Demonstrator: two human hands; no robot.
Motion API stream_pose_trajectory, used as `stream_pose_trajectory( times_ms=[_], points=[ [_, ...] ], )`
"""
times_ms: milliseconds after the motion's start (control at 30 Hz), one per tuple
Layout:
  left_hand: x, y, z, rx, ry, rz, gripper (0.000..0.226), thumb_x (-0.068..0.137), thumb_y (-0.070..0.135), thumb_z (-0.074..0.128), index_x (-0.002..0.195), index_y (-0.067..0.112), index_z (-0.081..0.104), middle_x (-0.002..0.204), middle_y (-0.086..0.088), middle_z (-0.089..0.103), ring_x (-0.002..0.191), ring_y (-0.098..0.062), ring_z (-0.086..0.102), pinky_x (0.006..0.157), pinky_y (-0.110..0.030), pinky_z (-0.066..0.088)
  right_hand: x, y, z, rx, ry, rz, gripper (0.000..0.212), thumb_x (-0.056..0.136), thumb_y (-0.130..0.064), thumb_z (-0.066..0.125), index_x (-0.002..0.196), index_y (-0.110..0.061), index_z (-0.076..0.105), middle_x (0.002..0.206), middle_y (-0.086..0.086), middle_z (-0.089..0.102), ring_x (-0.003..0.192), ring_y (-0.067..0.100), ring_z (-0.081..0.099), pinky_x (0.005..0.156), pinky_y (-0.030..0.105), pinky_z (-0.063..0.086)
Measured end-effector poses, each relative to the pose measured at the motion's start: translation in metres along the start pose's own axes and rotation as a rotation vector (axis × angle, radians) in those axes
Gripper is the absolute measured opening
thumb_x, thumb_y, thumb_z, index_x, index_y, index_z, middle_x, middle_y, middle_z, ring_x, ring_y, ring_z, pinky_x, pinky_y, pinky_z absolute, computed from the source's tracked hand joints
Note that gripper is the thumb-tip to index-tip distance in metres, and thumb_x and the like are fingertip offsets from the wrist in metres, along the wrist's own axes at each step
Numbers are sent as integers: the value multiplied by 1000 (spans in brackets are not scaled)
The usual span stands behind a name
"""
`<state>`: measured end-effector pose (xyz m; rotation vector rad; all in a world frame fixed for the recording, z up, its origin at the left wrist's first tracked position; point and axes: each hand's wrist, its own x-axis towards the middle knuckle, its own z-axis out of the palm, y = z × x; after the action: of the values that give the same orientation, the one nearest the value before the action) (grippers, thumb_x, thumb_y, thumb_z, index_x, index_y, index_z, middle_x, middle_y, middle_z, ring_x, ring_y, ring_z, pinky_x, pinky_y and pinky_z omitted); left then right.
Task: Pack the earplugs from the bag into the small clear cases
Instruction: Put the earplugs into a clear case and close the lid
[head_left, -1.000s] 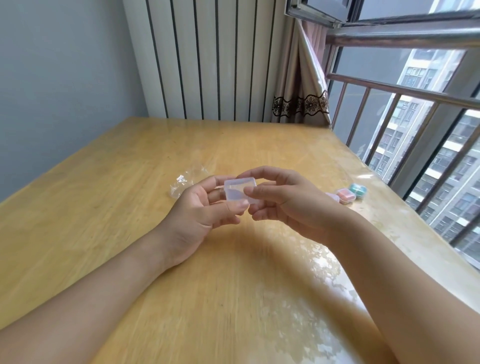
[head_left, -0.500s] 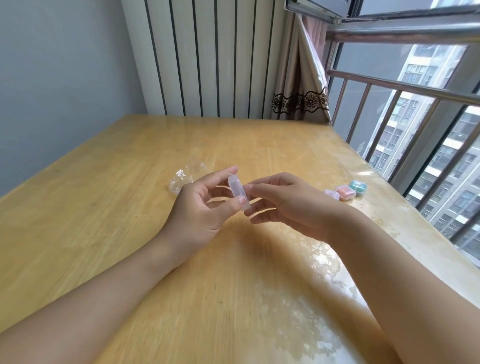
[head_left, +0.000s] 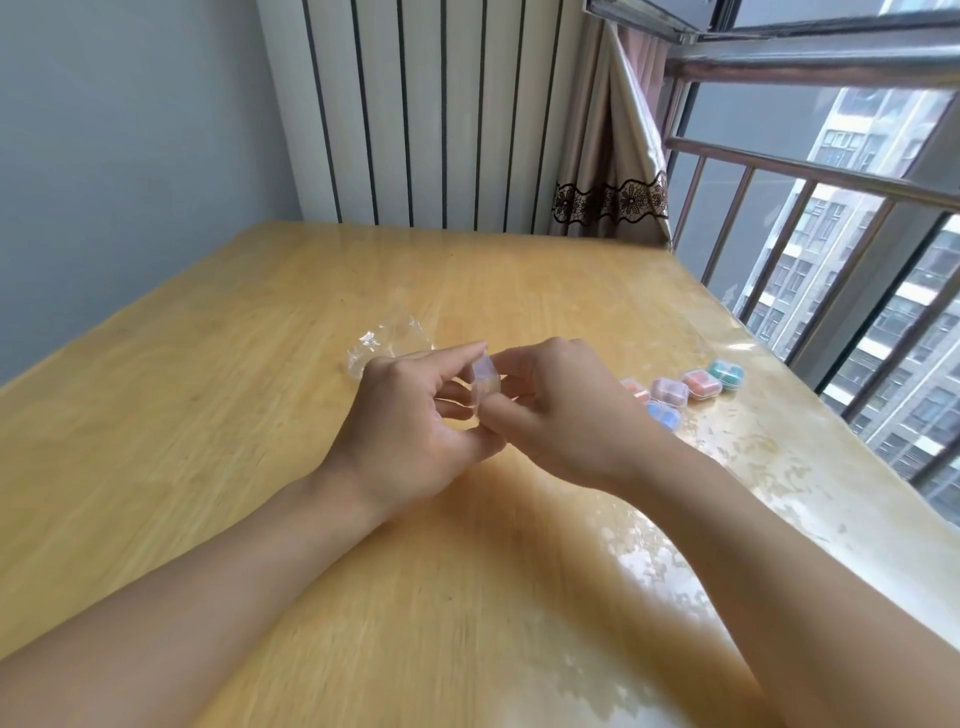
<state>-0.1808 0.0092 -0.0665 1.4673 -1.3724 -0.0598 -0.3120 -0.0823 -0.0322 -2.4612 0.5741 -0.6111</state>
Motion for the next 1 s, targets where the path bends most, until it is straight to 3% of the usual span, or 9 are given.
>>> stream_pose_trajectory(
  times_ms=[167, 233, 300, 367, 500, 600, 733, 900, 1000],
  points=[
    [0, -3, 1, -13, -21, -90, 57, 66, 4, 86, 120, 9, 71, 84, 21, 71, 80, 1, 73, 66, -10, 55, 2, 3, 2, 17, -37, 36, 25, 90, -15, 54, 65, -14, 57, 46, -6, 45, 45, 11, 40, 45, 18, 29],
    [2, -4, 1, -48, -21, -152, 55, 70, 4, 85, 122, 11, 70, 87, 15, 75, 77, -1, 75, 68, -14, 57, 3, 5, 2, 175, -57, 83, 23, 89, -14, 54, 68, -15, 63, 51, -8, 60, 48, 4, 57, 51, 21, 47],
    [4, -5, 0, -102, -10, -222, 51, 74, 10, 85, 122, 15, 70, 91, 13, 76, 79, -2, 75, 71, -17, 59, 5, 11, 1, 311, -71, 129, 21, 89, -14, 54, 80, -11, 72, 71, 5, 74, 69, 15, 75, 71, 40, 64],
    [4, -4, -1, -167, -18, -277, 48, 78, 15, 84, 122, 18, 68, 93, 11, 77, 83, -1, 75, 74, -15, 58, 7, 16, -1, 376, -51, 171, 21, 89, -10, 55, 85, -8, 75, 78, 13, 76, 77, 23, 77, 80, 47, 63],
    [3, -4, 1, -146, 39, -299, 35, 85, 15, 77, 119, 19, 70, 95, 8, 78, 82, 1, 74, 77, -16, 59, 7, 14, 7, 289, 81, 154, 19, 82, -12, 56, 80, -5, 74, 69, 11, 75, 69, 24, 76, 71, 54, 62],
    [2, -1, 3, -174, 11, -331, 52, 83, 16, 79, 132, 19, 63, 106, 11, 75, 90, 1, 74, 78, -15, 58, 8, 9, 11, 322, 148, 165, 21, 81, -14, 56, 79, -5, 75, 68, 11, 75, 66, 25, 76, 68, 54, 62],
    [0, -1, 5, -202, -35, -357, 70, 77, 23, 85, 140, 20, 55, 120, 3, 71, 93, -3, 74, 77, -19, 59, 8, 7, 5, 402, 80, 218, 20, 80, -6, 56, 80, -1, 75, 74, 20, 75, 72, 30, 77, 74, 53, 63],
    [3, -3, 4, -268, -103, -412, 69, 77, 18, 84, 139, 18, 55, 117, 2, 72, 92, -4, 75, 78, -15, 57, 8, 11, -1, 465, 7, 285, 20, 84, -4, 56, 81, 4, 74, 83, 28, 73, 77, 33, 76, 79, 49, 64],
    [3, -2, 4, -270, -146, -409, 66, 77, 11, 83, 137, 15, 56, 111, 5, 73, 91, -5, 75, 75, -15, 57, 8, 14, 3, 460, 18, 291, 17, 79, -2, 58, 80, 2, 75, 77, 22, 75, 75, 30, 77, 78, 50, 64]
  ],
)
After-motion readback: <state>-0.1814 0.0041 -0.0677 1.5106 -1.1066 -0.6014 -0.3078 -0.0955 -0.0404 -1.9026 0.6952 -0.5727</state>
